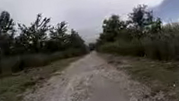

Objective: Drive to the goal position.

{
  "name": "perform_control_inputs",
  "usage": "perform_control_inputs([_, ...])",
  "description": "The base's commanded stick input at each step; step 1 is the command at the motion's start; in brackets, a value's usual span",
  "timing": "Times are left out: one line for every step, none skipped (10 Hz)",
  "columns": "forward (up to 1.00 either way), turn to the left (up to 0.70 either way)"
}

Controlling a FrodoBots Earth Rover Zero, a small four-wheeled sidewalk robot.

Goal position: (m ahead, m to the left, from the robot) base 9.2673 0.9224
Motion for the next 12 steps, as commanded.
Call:
perform_control_inputs([0.5, 0.0])
perform_control_inputs([0.5, 0.0])
perform_control_inputs([0.5, 0.0])
perform_control_inputs([0.5, 0.0])
perform_control_inputs([0.5, 0.0])
perform_control_inputs([0.5, 0.0])
perform_control_inputs([0.5, 0.0])
perform_control_inputs([0.5, 0.0])
perform_control_inputs([0.5, 0.0])
perform_control_inputs([0.5, 0.0])
perform_control_inputs([0.5, 0.0])
perform_control_inputs([0.5, 0.0])
